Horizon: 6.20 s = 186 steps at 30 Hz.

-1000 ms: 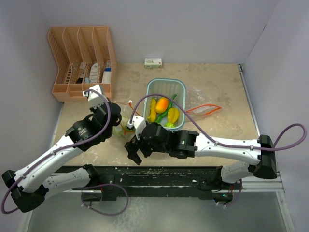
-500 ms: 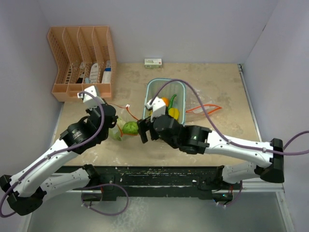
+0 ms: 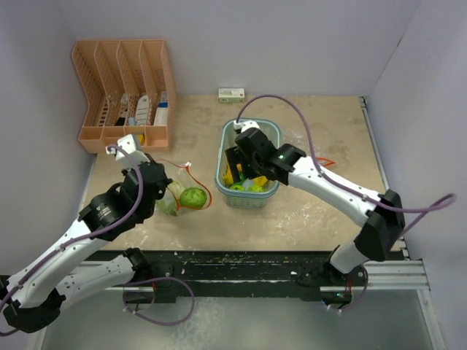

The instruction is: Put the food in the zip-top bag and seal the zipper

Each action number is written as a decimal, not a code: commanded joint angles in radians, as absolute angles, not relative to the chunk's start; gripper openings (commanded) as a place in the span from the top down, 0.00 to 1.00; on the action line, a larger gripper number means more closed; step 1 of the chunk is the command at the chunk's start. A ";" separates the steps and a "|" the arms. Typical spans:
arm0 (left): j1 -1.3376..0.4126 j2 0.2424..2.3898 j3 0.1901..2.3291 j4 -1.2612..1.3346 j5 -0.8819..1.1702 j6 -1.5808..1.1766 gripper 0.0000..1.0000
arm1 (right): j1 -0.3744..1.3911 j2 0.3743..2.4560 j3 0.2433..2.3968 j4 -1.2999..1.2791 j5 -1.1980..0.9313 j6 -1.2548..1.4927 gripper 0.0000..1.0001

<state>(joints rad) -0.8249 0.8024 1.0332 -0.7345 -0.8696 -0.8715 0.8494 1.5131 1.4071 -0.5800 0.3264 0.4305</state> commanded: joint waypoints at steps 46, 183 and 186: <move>-0.820 0.667 1.036 -0.770 -0.902 -0.868 1.00 | 0.799 1.666 1.305 -0.703 0.198 0.381 0.91; -0.820 0.701 0.856 -0.619 -0.680 -0.974 0.84 | 0.904 1.568 1.386 0.047 -0.409 0.596 1.00; -0.821 0.728 0.886 -0.580 -0.679 -0.950 0.79 | 0.904 1.568 1.368 0.094 -0.484 0.622 1.00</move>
<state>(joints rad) -0.8249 0.7025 0.8413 -0.6949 -0.6884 -0.9939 0.8986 1.5711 1.3315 -0.0071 -0.3408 0.6075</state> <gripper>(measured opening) 0.180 0.005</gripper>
